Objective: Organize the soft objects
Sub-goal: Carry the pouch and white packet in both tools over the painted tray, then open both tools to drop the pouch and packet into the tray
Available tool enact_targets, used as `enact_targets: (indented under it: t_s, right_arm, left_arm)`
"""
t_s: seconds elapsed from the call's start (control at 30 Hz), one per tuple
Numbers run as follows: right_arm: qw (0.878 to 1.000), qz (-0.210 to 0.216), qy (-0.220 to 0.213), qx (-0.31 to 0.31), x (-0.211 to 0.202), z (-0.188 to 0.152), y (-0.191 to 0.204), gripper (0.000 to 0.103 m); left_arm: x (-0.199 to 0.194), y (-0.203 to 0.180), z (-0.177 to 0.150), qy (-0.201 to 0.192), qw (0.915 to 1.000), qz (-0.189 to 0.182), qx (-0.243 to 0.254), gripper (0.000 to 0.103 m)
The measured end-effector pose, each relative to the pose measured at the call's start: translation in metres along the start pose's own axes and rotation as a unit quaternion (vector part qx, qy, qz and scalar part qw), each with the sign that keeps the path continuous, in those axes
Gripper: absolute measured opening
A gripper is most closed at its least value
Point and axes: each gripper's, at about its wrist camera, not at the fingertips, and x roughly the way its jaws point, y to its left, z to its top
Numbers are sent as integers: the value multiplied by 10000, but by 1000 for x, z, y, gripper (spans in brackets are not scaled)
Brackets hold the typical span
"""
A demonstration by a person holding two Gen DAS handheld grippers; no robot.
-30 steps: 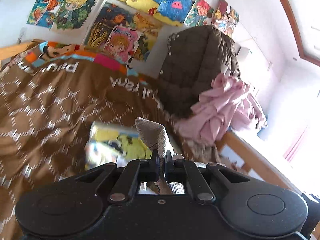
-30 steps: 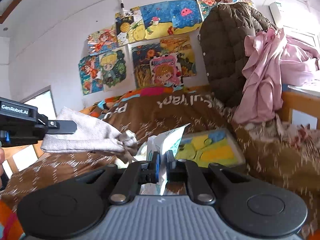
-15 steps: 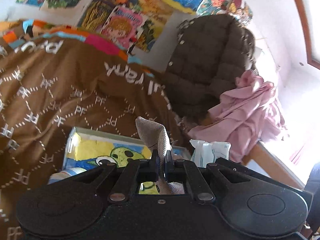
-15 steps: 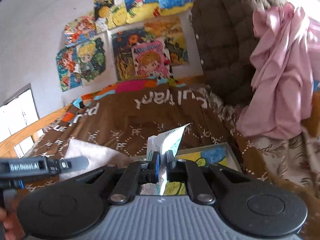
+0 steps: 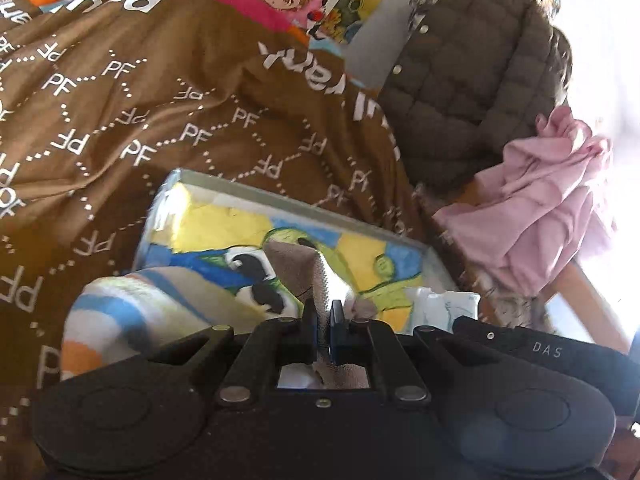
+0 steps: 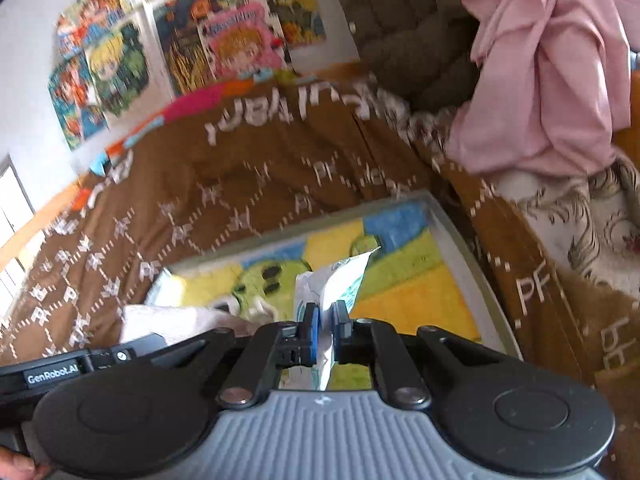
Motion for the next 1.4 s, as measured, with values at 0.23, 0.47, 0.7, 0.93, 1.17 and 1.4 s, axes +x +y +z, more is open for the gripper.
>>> enact_targets:
  t_s: [0.23, 0.47, 0.7, 0.93, 1.17, 1.4]
  right_arm:
    - [9992, -217, 291, -149, 8, -8, 1, 13]
    - [9983, -302, 491, 4, 12, -12, -7, 23]
    - [9979, -326, 550, -95, 4, -13, -6, 49]
    - [9983, -276, 462, -240, -13, -11, 3, 68]
    - [9981, -267, 144, -532, -44, -9, 20, 88]
    - [9970, -179, -103, -743, -82, -10, 33, 96]
  left_arm:
    - [3, 3, -1, 210, 9991, 352, 73, 10]
    - [2, 3, -7, 292, 9978, 584, 85, 26]
    - [-8, -6, -8, 177, 9974, 673, 196, 60]
    - [-26, -13, -6, -80, 9966, 772, 290, 80]
    - [-53, -18, -5, -440, 9947, 884, 296, 94]
    - [-89, -22, -10, -702, 9923, 993, 219, 102]
